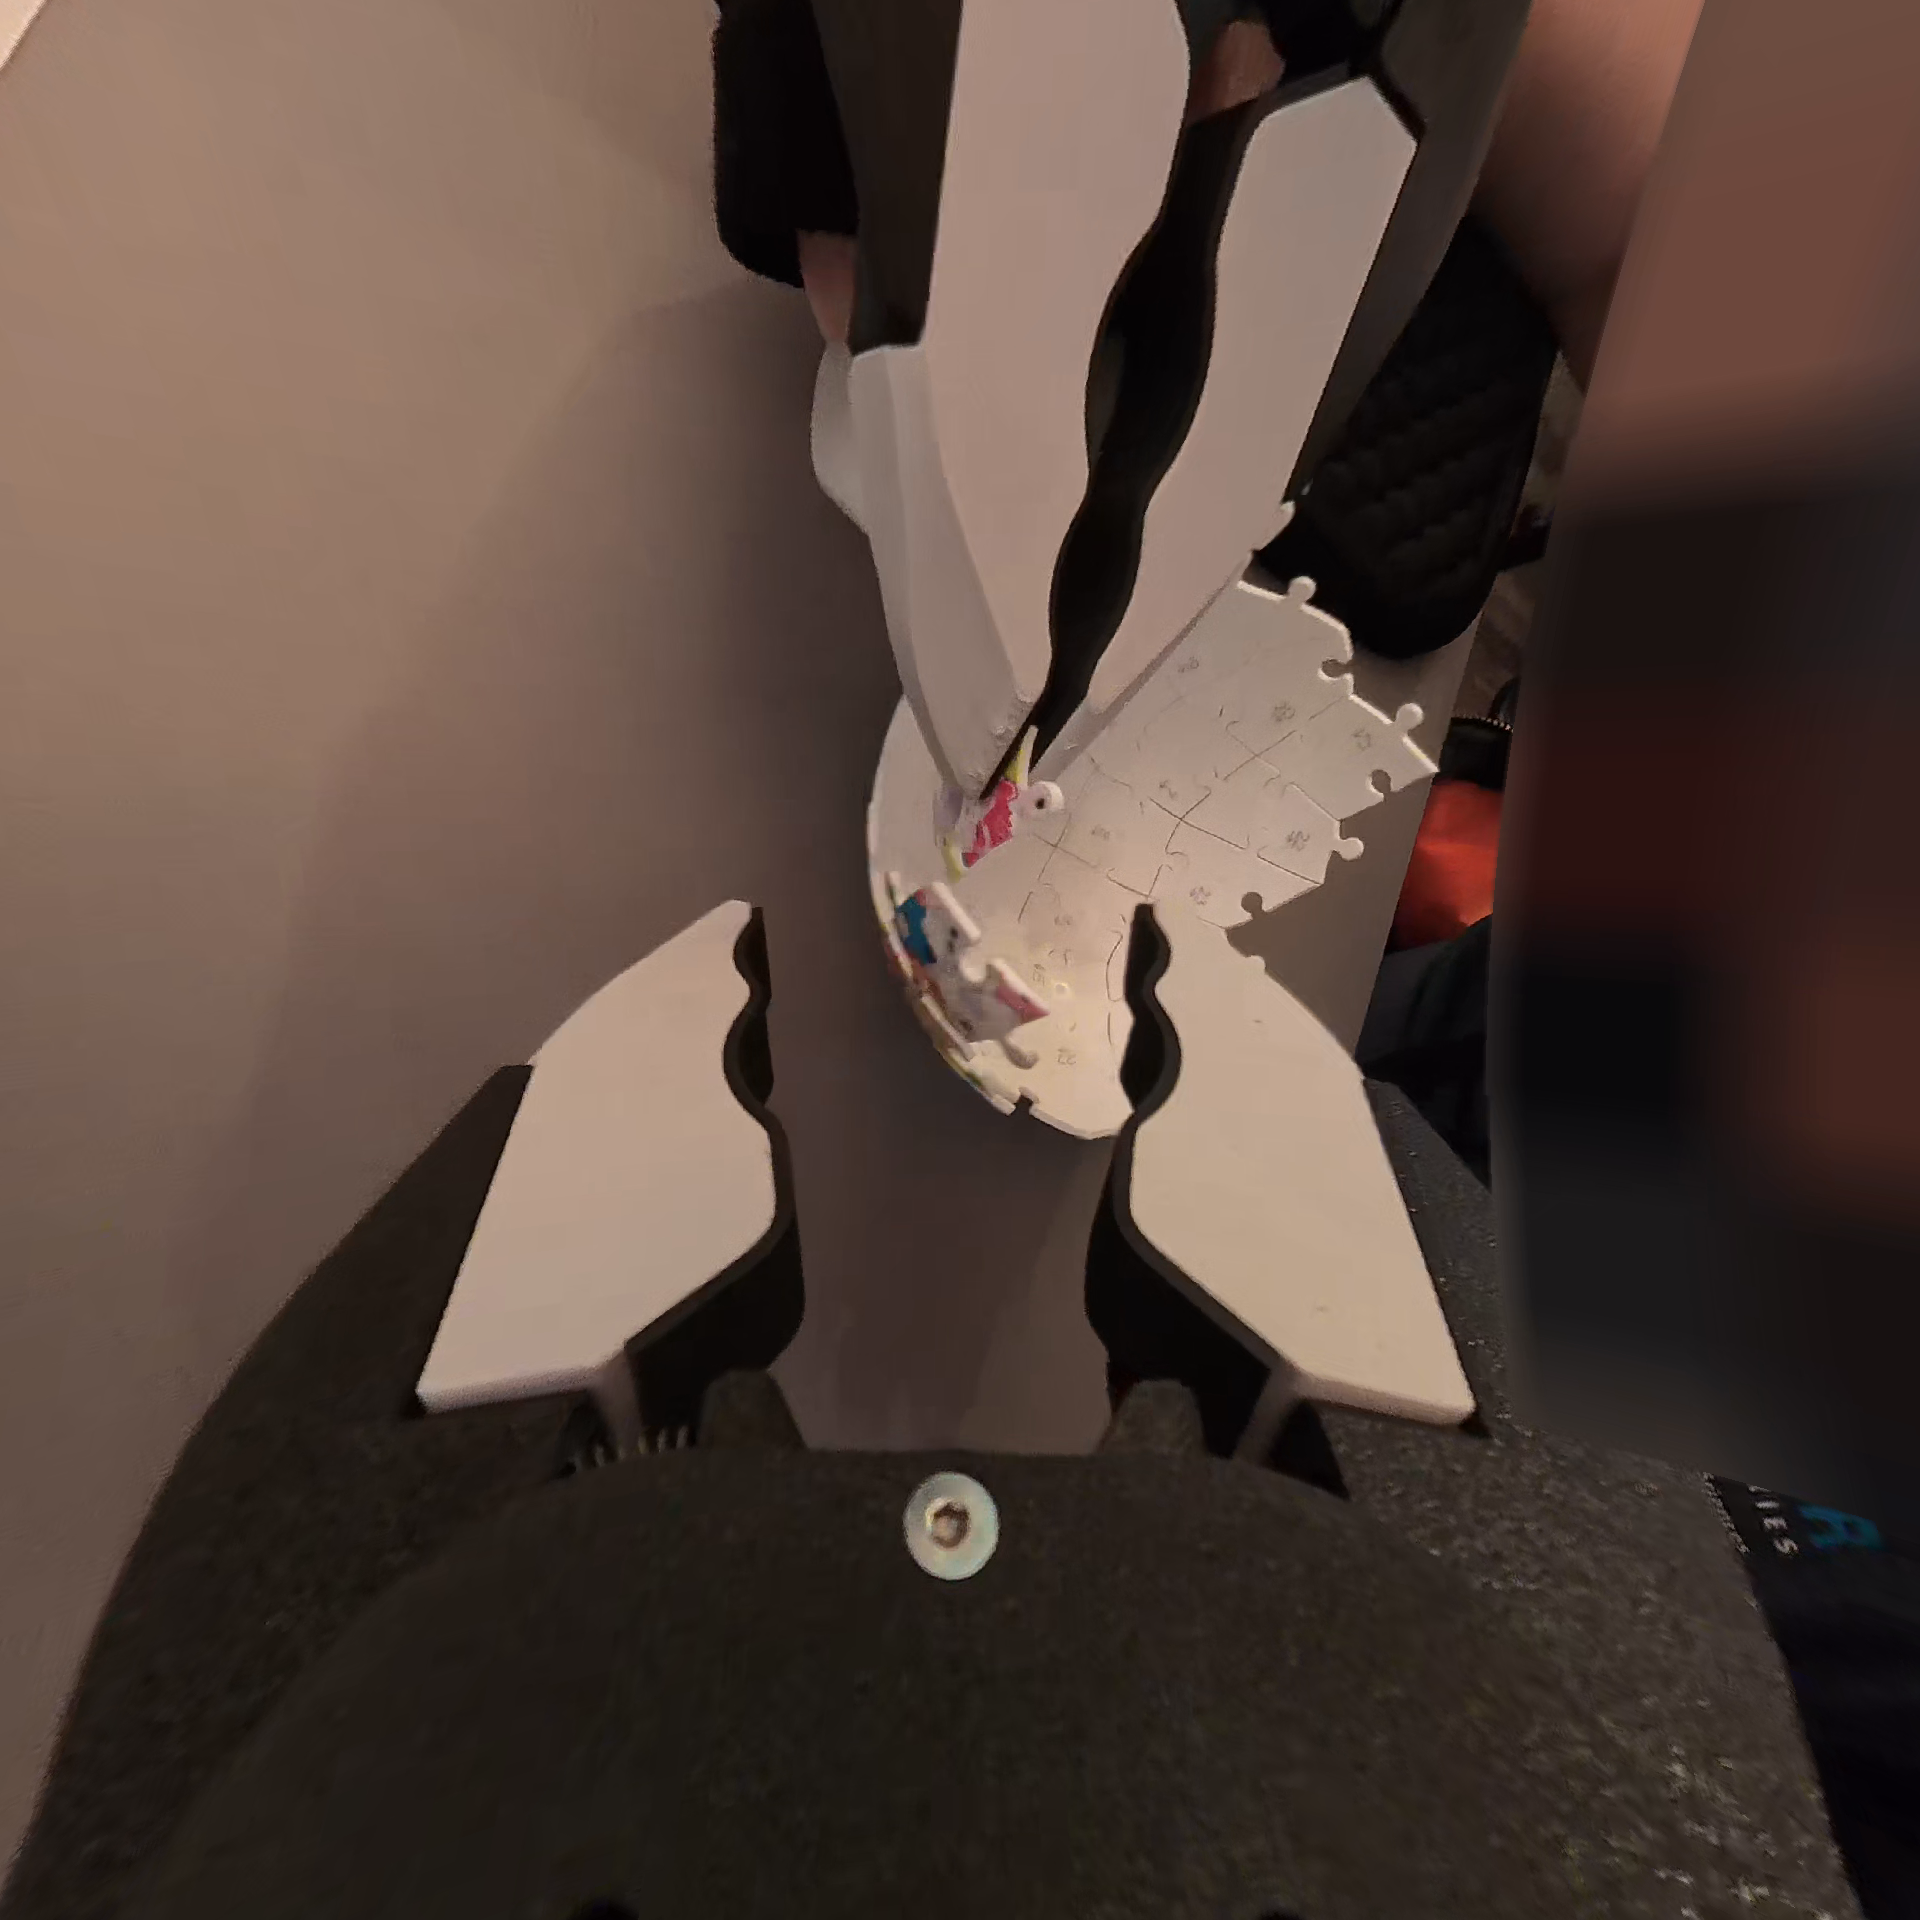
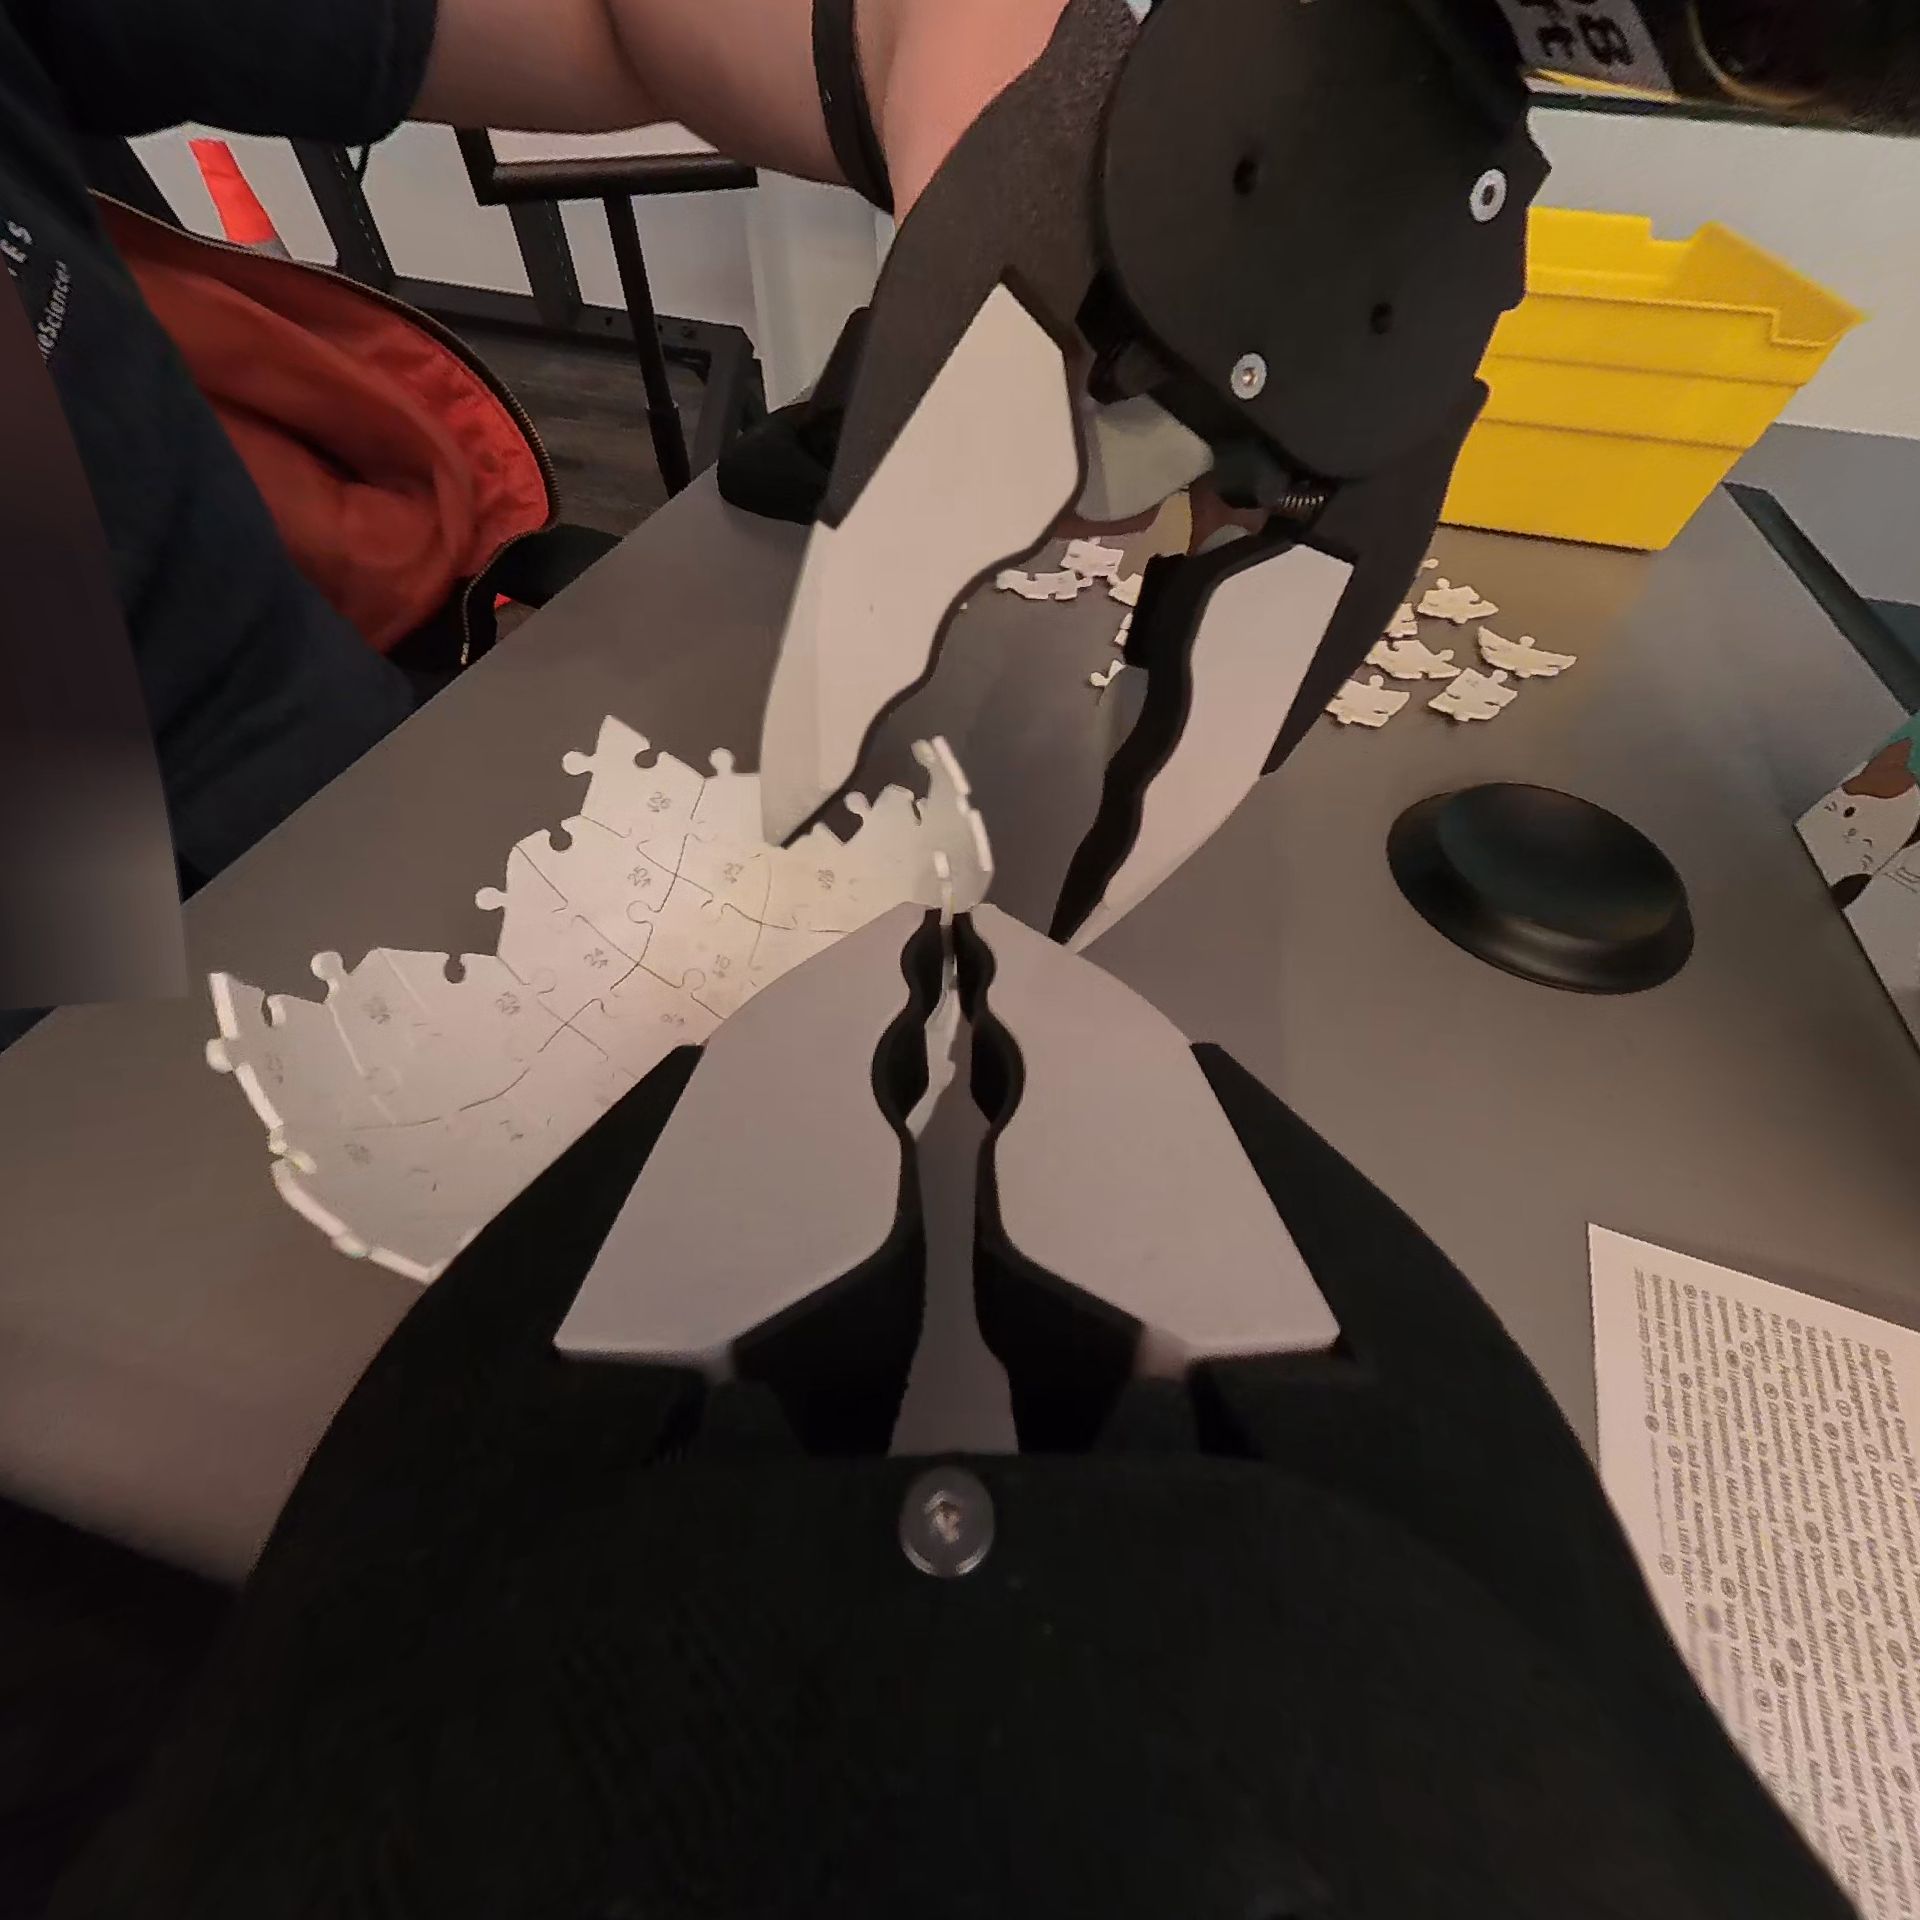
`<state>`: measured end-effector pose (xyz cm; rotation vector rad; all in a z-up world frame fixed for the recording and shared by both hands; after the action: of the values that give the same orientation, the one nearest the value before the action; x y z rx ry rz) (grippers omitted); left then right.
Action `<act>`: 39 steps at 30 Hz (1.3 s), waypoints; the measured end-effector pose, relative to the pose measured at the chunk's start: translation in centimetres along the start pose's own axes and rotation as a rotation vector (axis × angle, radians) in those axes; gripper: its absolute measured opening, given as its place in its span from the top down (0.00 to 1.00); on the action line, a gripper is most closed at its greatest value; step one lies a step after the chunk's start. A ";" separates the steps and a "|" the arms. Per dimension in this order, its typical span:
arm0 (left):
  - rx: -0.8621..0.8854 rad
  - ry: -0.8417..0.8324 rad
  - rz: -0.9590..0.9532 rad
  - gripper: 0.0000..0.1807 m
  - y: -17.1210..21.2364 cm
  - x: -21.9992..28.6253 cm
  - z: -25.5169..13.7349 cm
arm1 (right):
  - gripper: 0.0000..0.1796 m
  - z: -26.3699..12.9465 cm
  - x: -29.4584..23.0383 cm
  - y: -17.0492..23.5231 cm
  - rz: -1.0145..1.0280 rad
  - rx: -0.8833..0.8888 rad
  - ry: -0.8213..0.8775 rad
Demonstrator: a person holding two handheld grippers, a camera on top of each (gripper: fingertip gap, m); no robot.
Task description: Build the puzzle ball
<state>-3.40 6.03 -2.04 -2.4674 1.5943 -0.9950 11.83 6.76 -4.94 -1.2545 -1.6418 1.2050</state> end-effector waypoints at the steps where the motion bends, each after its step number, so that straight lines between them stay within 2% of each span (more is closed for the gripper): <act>1: -0.005 0.008 -0.009 0.67 0.0 0.0 -0.2 | 0.98 0.0 0.0 0.0 -0.006 0.001 0.003; 4: 0.028 0.021 -0.008 0.70 -0.5 0.1 -1.2 | 0.98 0.0 0.1 0.0 0.006 0.009 0.004; 9: 0.144 -0.094 0.091 0.77 -1.1 0.8 -4.3 | 0.98 -0.1 0.2 0.0 0.032 0.026 -0.013; 15: 0.574 -0.256 0.331 0.78 0.1 3.8 -10.0 | 0.98 -0.2 0.4 0.3 0.049 0.006 -0.001; 21: 1.037 -0.524 0.570 0.71 3.7 6.2 -12.7 | 0.98 -0.5 0.5 0.5 0.059 0.004 0.015; 22: 1.076 -0.526 0.591 0.71 4.0 6.3 -12.7 | 0.98 -0.5 0.5 0.6 0.061 0.004 0.016; 24: 1.070 -0.449 0.588 0.78 4.2 6.4 -12.5 | 0.98 -0.7 0.6 0.6 0.065 0.010 0.019; 26: 1.090 -0.366 0.595 0.92 4.2 6.6 -12.5 | 0.98 -0.8 0.6 0.6 0.076 0.016 0.018; 28: 1.160 -0.301 0.615 0.98 4.1 6.9 -12.8 | 0.98 -0.8 0.6 0.6 0.083 0.019 0.017; 34: 1.147 -0.165 0.634 1.00 3.5 6.2 -12.7 | 0.98 -0.6 0.5 0.6 0.105 0.028 0.000; 39: 1.104 -0.122 0.619 1.00 3.3 4.8 -11.8 | 0.98 -0.5 0.5 0.6 0.113 0.022 0.001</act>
<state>-11.04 4.00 8.46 -1.1836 1.1295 -1.1176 12.35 7.46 -5.37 -1.3487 -1.5703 1.2869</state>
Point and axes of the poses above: each gripper's, where its closed fingertips meet, z out along the fingers, y out of its underside, x = y × z across the jaws, the point moved 10 cm from there along -z, back along the fingers, and after that the axes turned 2 degrees about z, right-handed, at the moved point
